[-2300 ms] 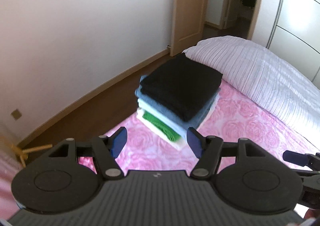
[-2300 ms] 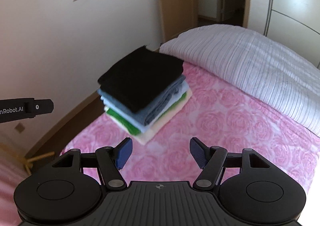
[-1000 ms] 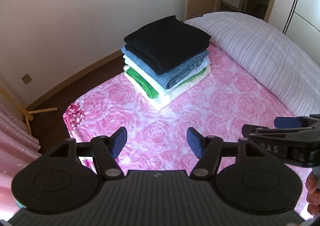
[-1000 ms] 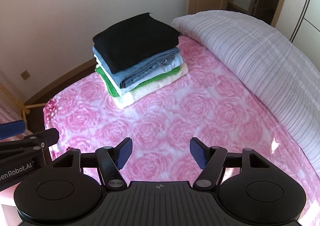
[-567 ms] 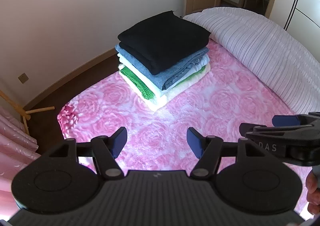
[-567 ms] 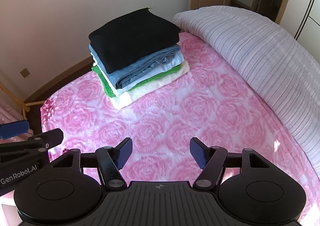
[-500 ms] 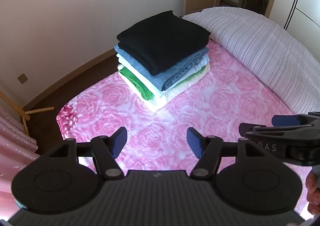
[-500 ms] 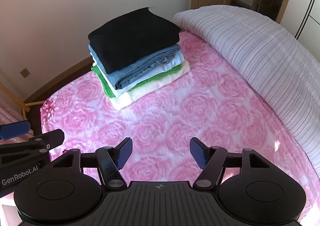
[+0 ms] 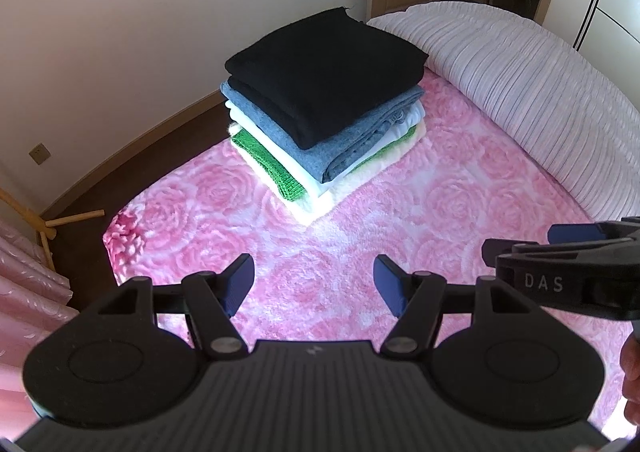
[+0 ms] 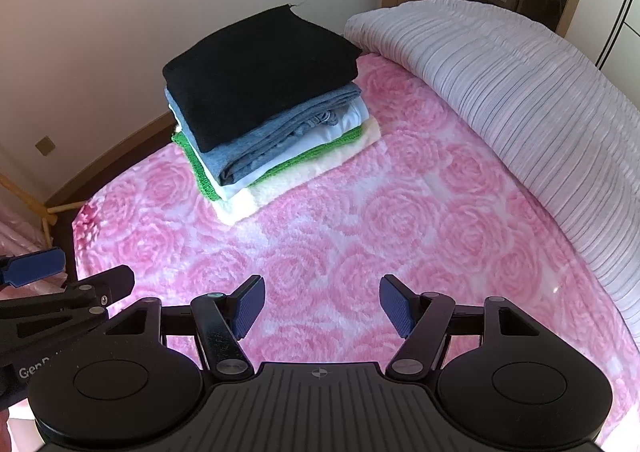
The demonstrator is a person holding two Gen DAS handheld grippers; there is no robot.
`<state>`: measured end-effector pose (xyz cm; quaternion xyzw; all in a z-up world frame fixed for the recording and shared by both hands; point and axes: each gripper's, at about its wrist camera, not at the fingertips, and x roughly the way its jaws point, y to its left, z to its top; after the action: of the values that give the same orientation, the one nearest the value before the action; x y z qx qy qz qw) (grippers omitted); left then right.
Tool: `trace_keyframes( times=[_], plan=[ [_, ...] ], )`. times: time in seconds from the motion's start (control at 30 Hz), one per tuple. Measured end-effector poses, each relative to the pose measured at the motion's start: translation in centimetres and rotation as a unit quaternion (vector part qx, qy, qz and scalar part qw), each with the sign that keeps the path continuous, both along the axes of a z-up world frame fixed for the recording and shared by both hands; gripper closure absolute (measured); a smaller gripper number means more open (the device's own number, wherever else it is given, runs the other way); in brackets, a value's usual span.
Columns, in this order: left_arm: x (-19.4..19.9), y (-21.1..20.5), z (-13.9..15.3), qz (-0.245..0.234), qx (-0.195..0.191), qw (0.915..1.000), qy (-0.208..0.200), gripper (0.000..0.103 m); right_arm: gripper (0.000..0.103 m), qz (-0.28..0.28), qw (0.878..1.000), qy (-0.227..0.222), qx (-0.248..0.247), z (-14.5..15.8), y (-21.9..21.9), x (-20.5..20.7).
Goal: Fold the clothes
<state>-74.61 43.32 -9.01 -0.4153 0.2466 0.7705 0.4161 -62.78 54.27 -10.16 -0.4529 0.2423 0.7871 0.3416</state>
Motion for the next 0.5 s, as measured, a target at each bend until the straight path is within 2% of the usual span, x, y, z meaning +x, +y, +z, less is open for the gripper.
trace_keyframes(
  times=[0.5],
  plan=[
    [-1.1, 1.3, -1.7, 0.0, -0.018, 0.9998, -0.008, 0.04, 0.036, -0.003, 1.0, -0.006, -0.009, -0.9, 1.2, -1.0]
  ],
)
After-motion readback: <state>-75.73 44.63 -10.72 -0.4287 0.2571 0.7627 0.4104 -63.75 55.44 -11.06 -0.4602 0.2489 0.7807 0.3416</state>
